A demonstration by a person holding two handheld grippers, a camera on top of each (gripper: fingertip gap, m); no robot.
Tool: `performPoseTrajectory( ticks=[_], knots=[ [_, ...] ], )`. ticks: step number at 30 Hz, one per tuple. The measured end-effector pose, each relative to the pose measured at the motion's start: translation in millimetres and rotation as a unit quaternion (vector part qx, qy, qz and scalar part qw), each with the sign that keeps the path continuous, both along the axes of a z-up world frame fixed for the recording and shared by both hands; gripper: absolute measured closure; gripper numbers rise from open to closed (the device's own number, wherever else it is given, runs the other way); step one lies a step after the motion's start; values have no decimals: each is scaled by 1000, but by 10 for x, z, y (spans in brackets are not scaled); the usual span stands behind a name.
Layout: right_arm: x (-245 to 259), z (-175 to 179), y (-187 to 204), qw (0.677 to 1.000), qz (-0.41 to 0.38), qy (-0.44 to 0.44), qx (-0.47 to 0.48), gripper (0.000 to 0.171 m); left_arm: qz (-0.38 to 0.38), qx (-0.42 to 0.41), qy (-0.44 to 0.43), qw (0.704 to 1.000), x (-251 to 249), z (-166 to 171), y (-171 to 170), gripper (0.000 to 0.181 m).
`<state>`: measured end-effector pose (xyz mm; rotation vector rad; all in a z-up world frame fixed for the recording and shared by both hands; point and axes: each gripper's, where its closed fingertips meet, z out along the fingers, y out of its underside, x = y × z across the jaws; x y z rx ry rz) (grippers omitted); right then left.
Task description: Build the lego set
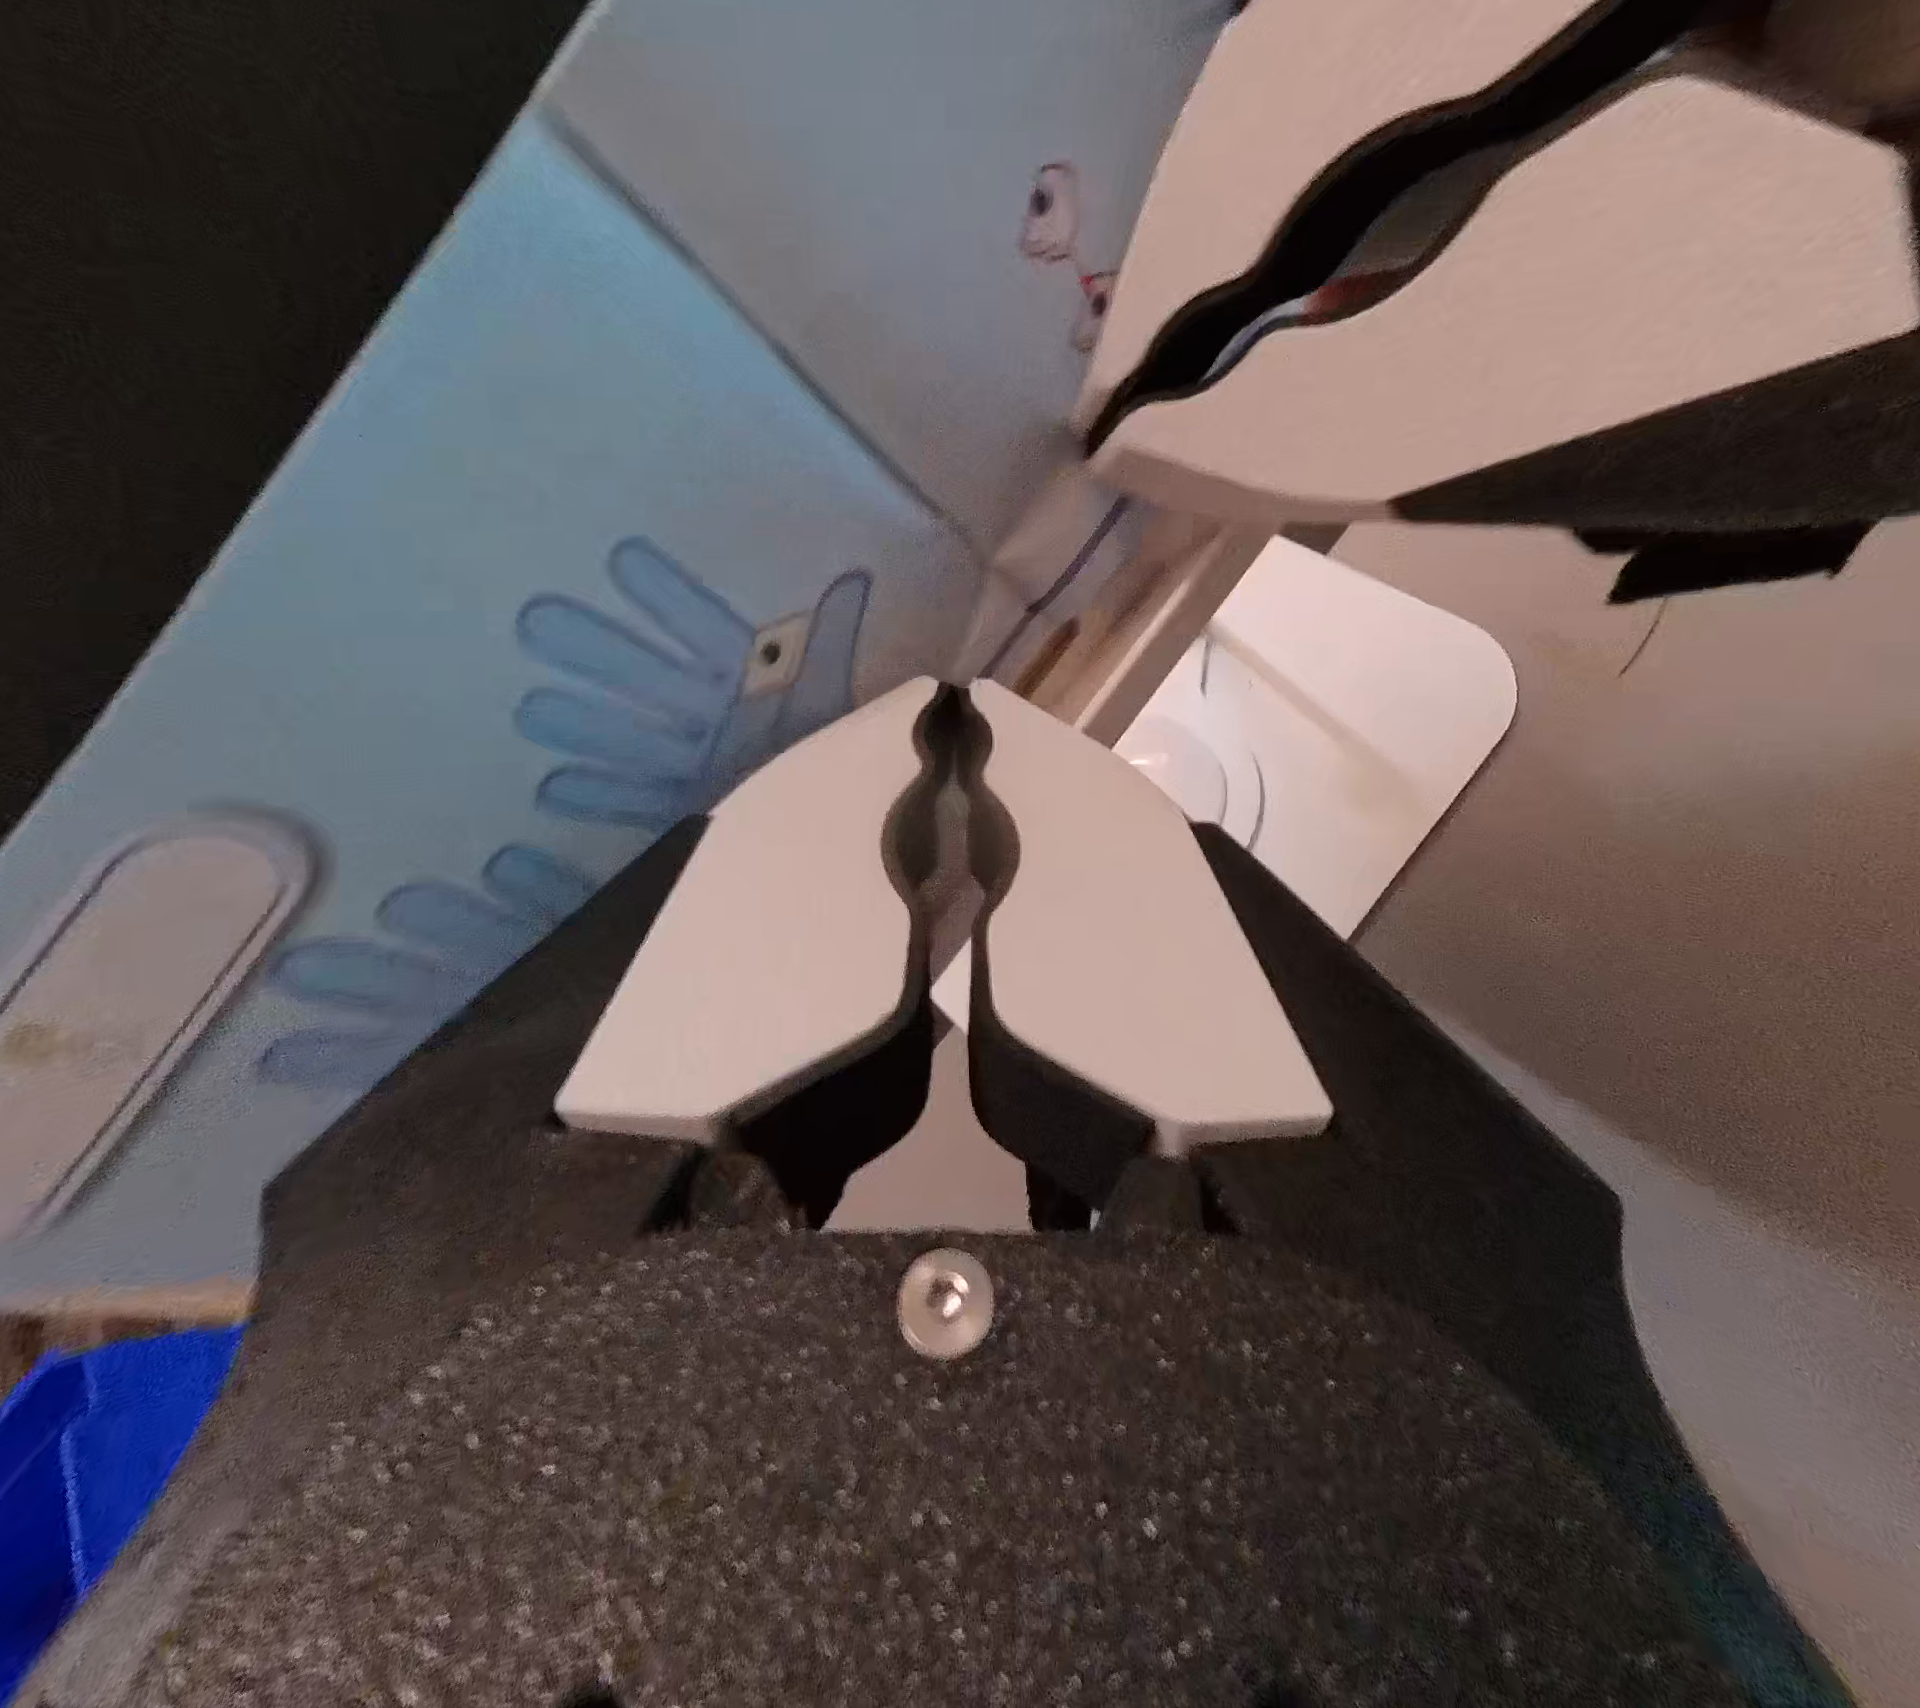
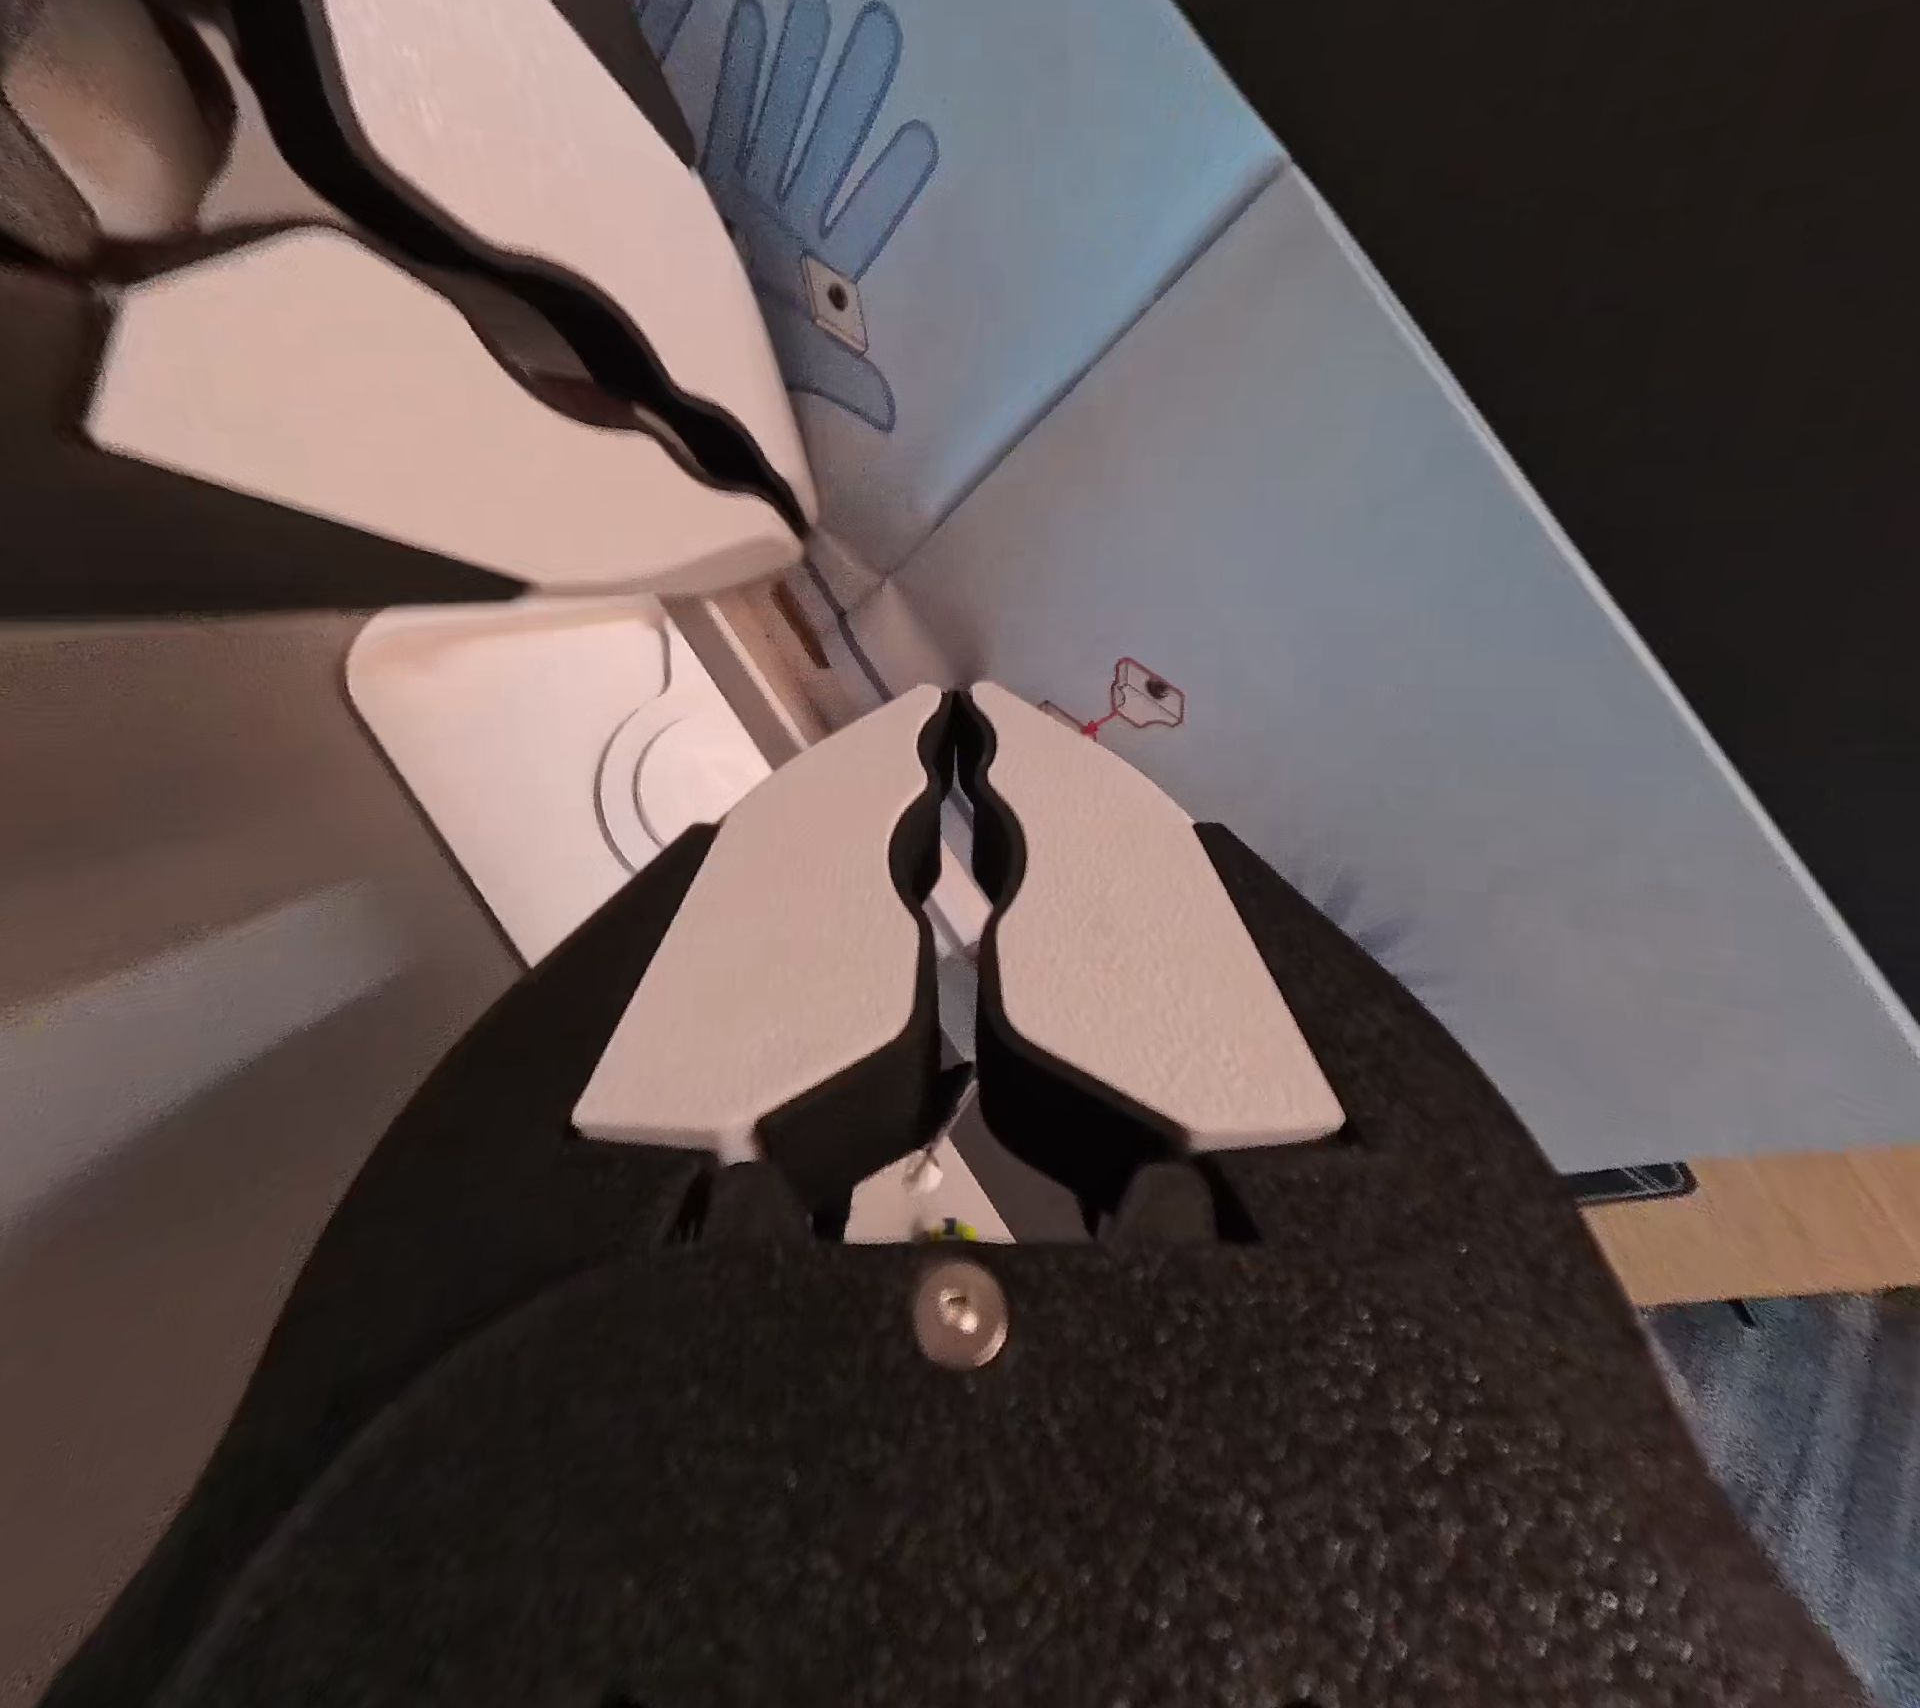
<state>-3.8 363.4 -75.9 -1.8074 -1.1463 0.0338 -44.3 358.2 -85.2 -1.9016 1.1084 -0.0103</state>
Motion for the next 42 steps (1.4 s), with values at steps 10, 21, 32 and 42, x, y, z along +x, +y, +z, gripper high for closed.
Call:
performPoseTrajectory(
  ticks=[10,21,32,42],
  knots=[
    [22,-23,2,1000,-3,-18,-7,171,50,-67,-7,997,-765,-5,24,181],
    [37,-23,-52,1000,-5,-19,11,171,84,-21,-56,995,-900,51,-80,181],
    [-54,134,-198,999,1,18,36,171,107,79,-136,982,-945,262,-481,181],
    [-462,116,-151,998,22,22,64,170,115,126,-170,971,-1045,439,-734,181]
  ],
)
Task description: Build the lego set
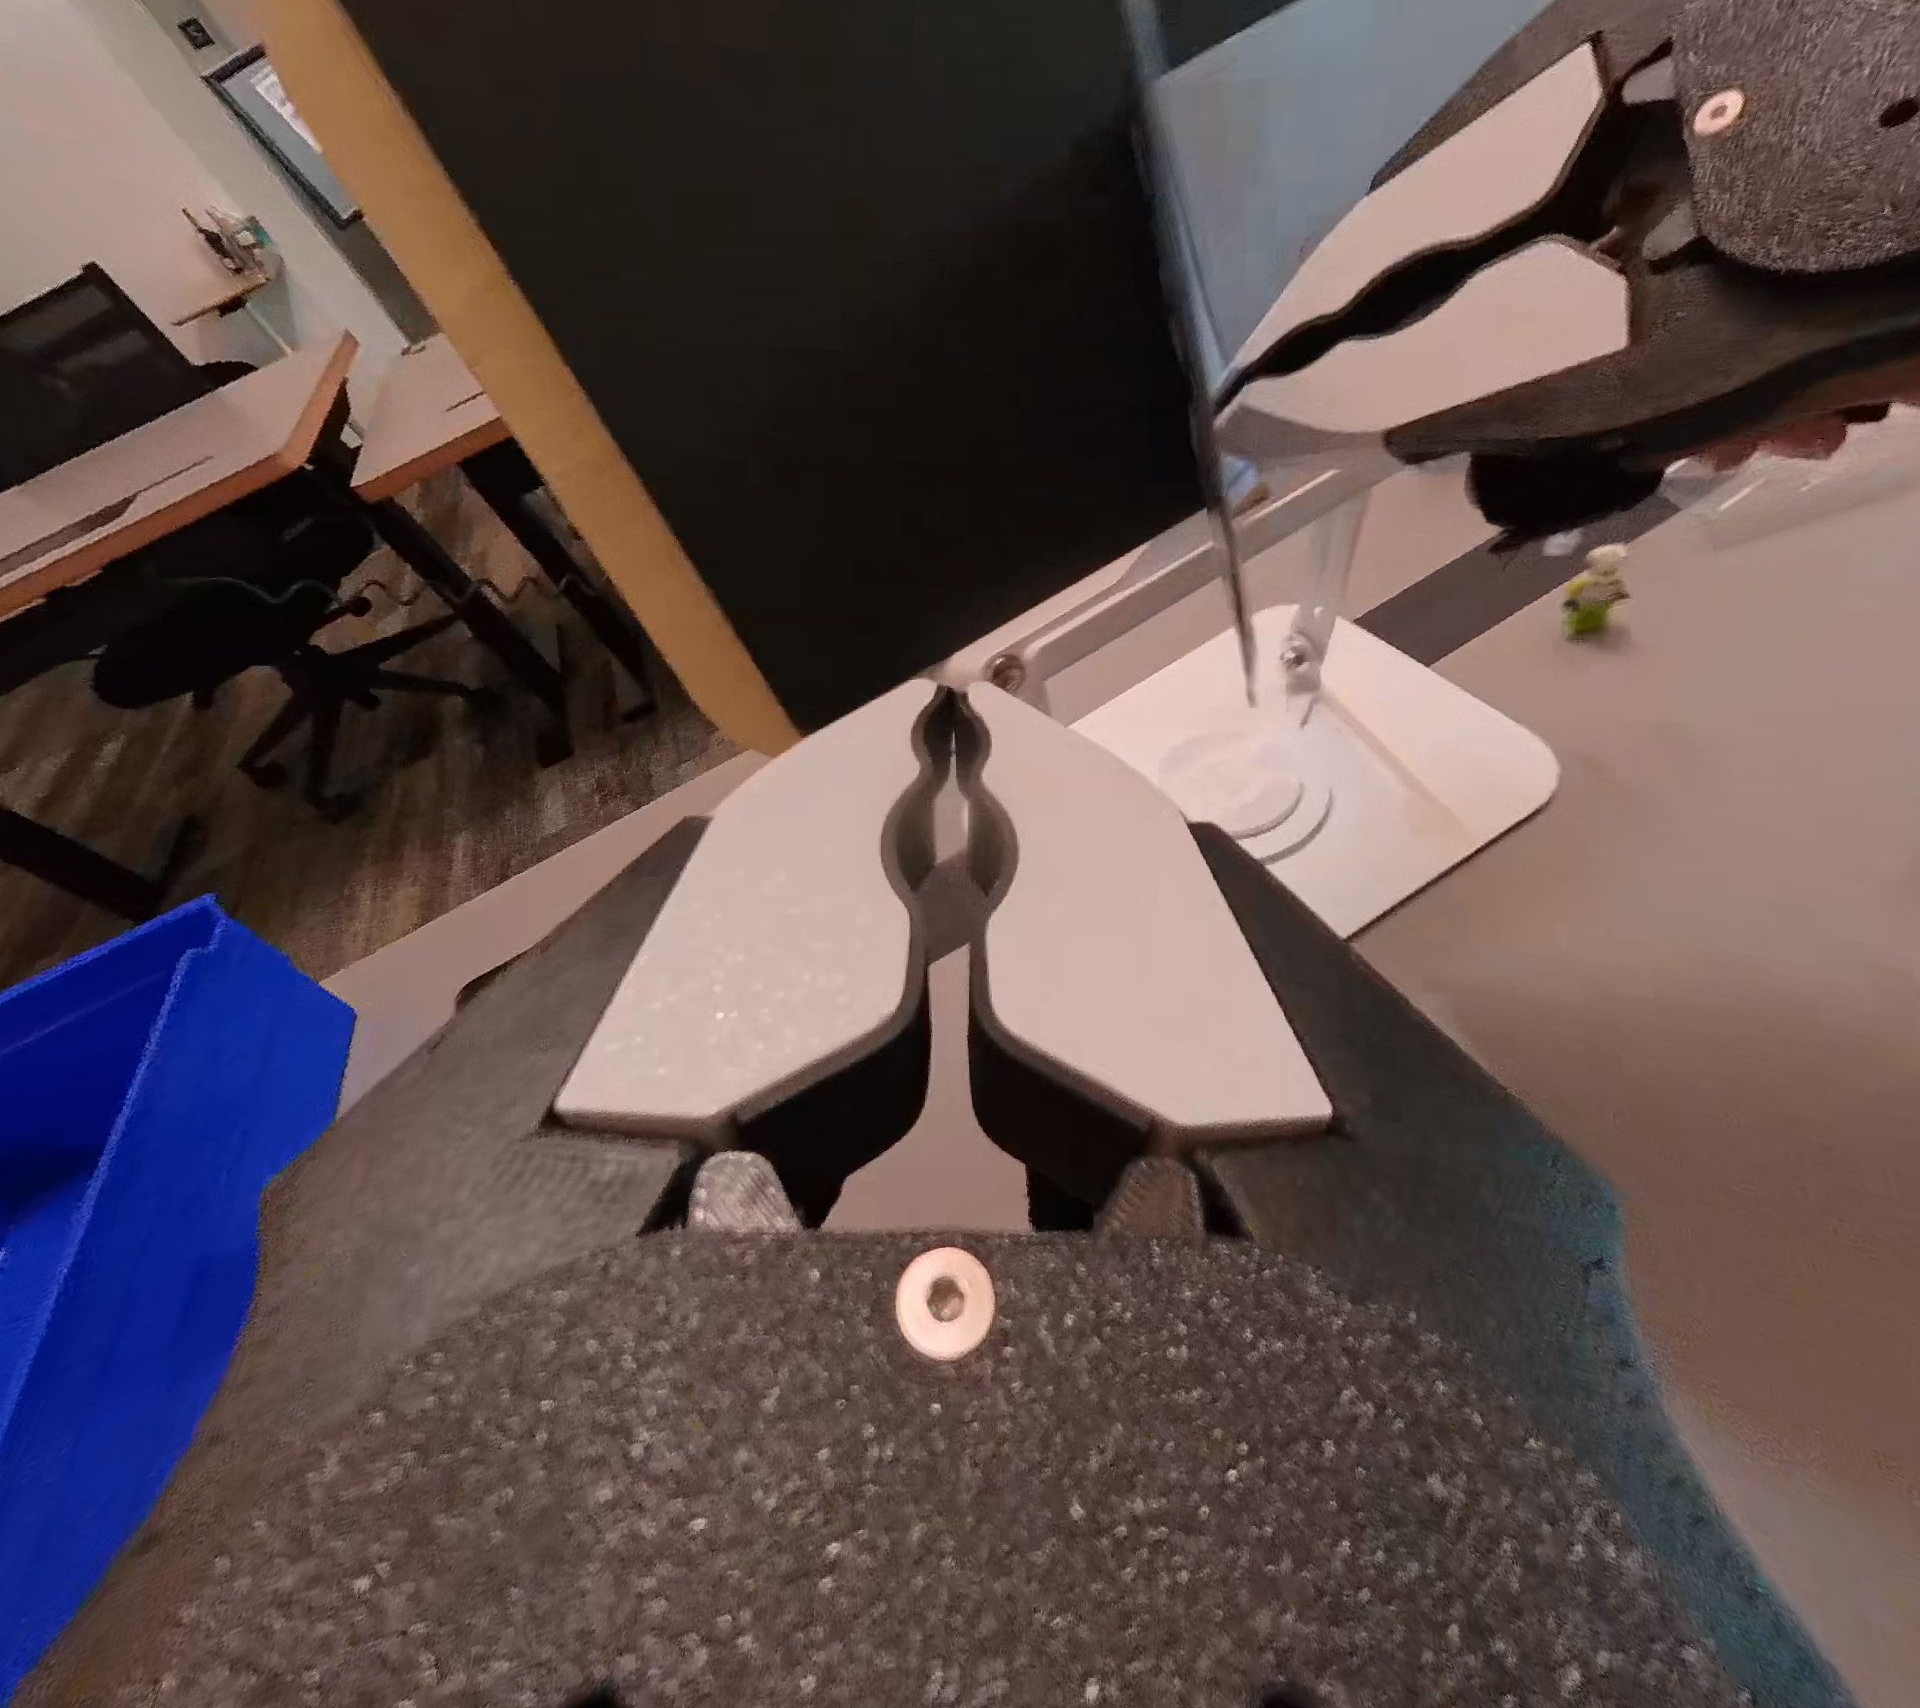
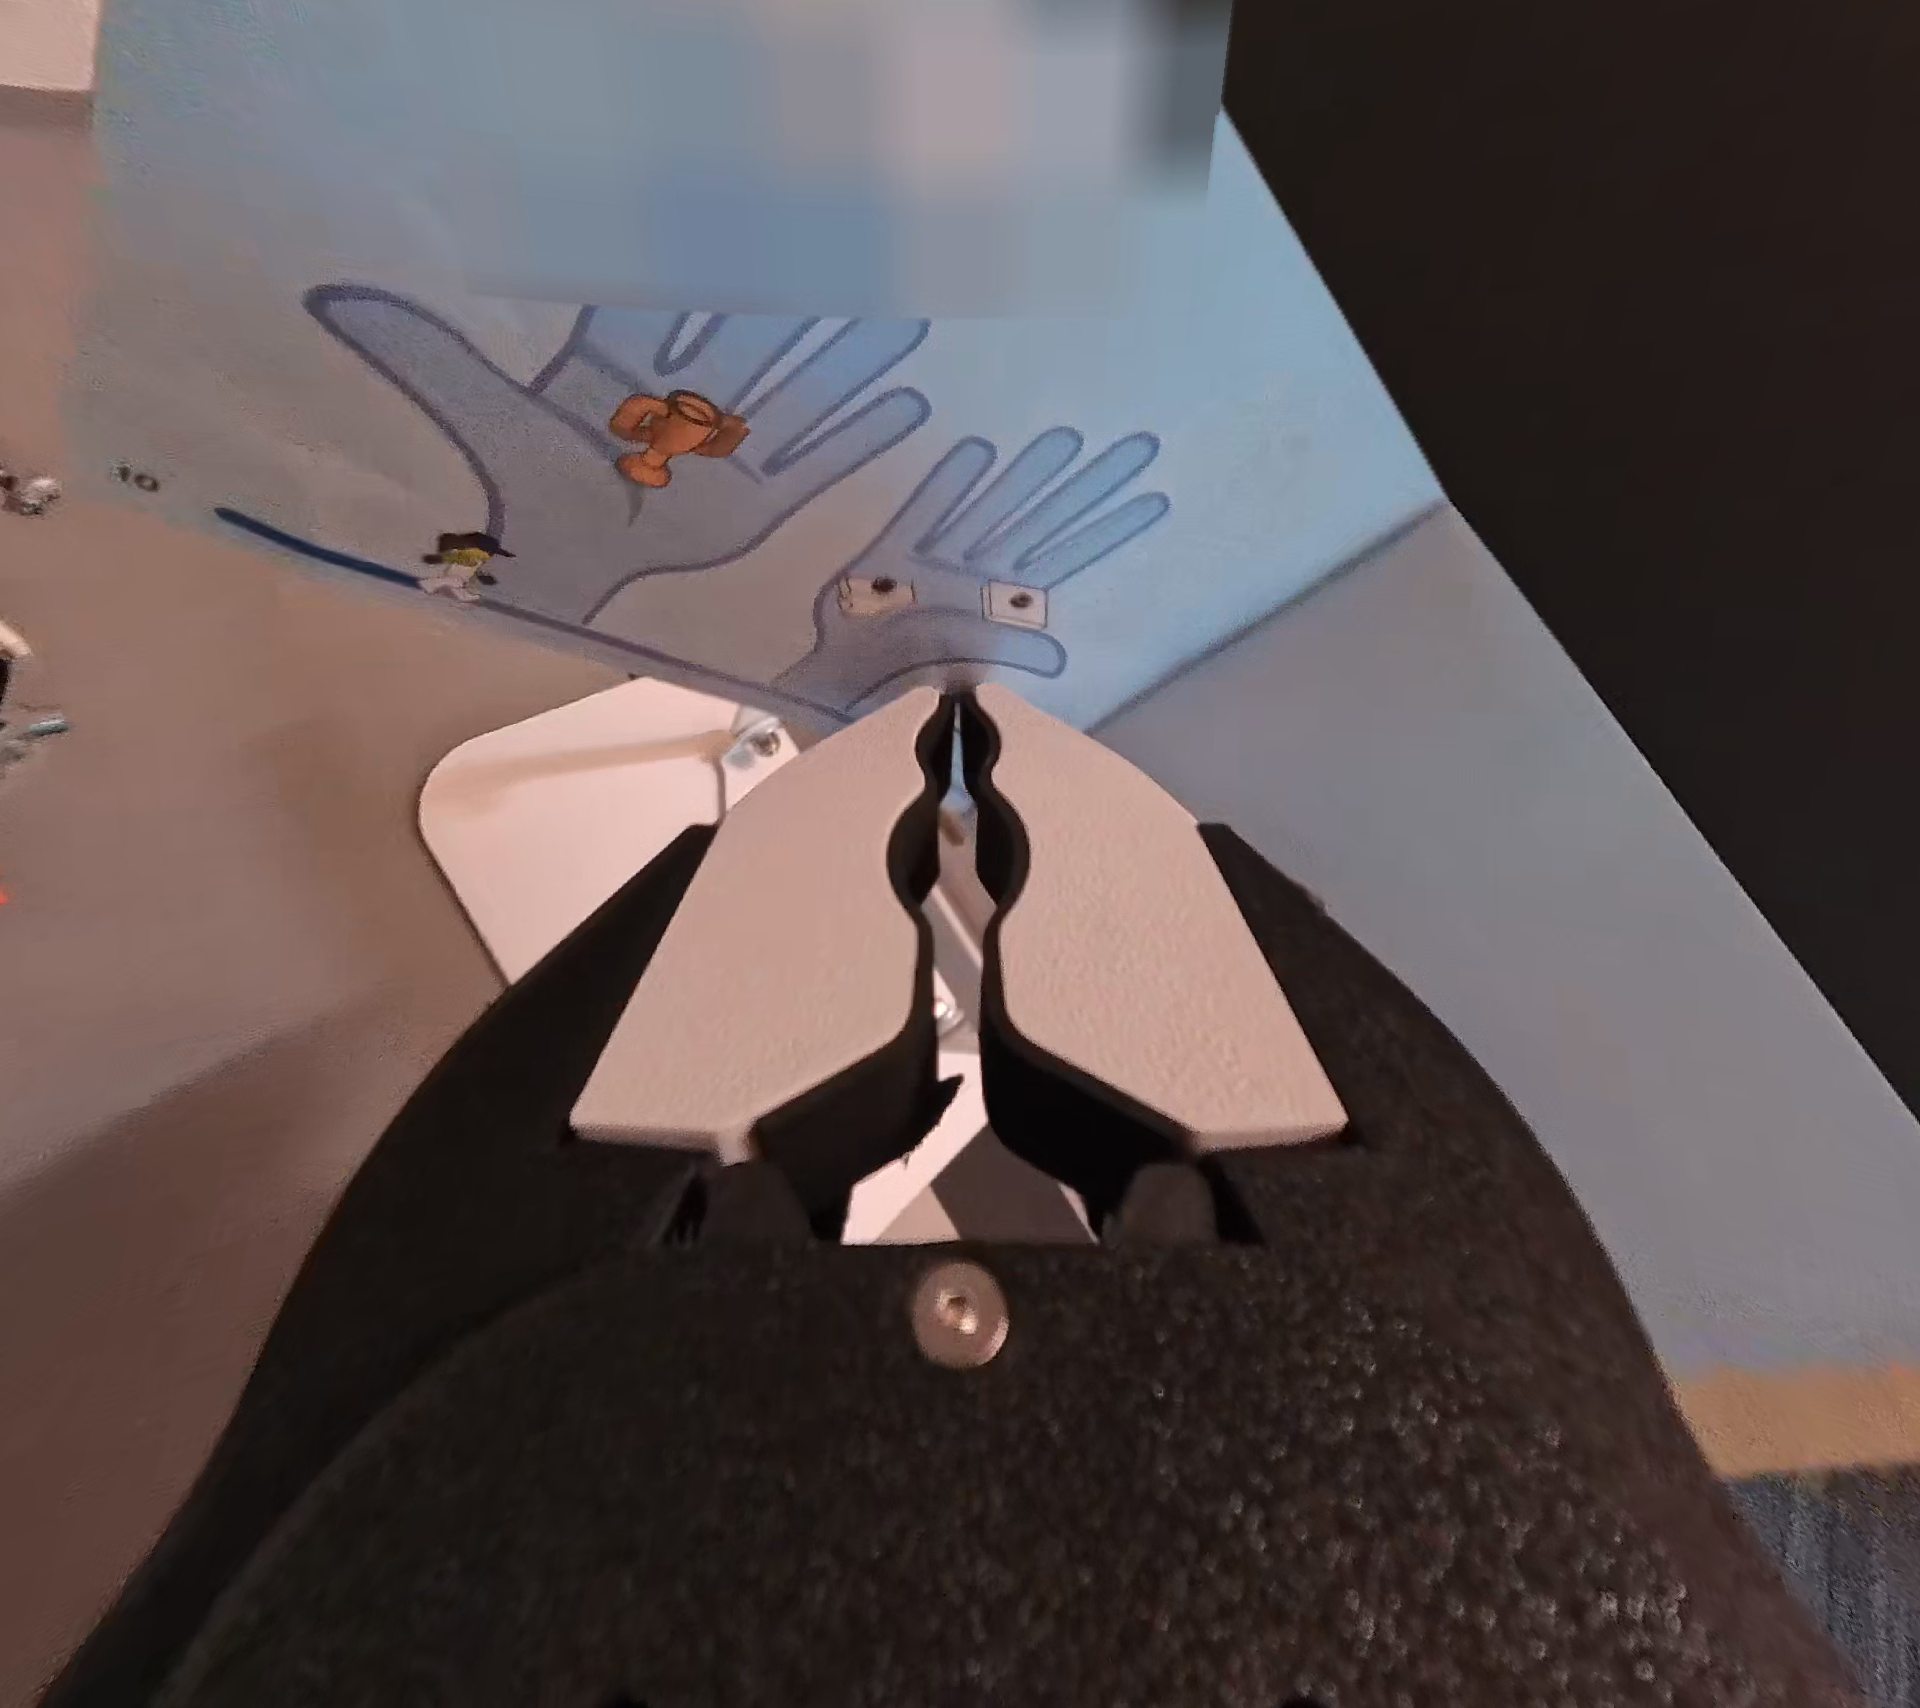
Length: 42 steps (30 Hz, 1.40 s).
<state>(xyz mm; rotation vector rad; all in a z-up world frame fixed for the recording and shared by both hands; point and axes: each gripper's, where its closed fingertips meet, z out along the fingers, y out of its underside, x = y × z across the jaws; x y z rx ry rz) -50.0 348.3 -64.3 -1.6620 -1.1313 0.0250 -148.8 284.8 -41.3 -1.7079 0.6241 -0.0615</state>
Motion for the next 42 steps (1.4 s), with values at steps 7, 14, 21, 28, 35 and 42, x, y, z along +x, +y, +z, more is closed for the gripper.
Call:
performPoseTrajectory(
  ticks=[7,14,21,28,35,42],
  knots=[
    [-124,-63,190,998,-28,-54,-10,171,-74,-195,-219,953,-7,-689,62,173],
    [-129,-65,179,997,-24,-74,-2,171,-80,-217,-571,787,-67,-638,403,149],
    [-131,-61,179,999,-9,-51,-16,171,-43,-176,-647,741,-191,-544,649,176],
    [-135,-61,173,998,-23,-31,-43,171,42,-55,-530,845,-174,-286,500,179],
    [-127,-57,142,998,-29,-11,-56,171,1,95,-106,990,299,-2,489,179],
    [-126,-39,151,991,-30,85,-98,171,-92,59,209,972,816,-171,532,181]
  ],
)
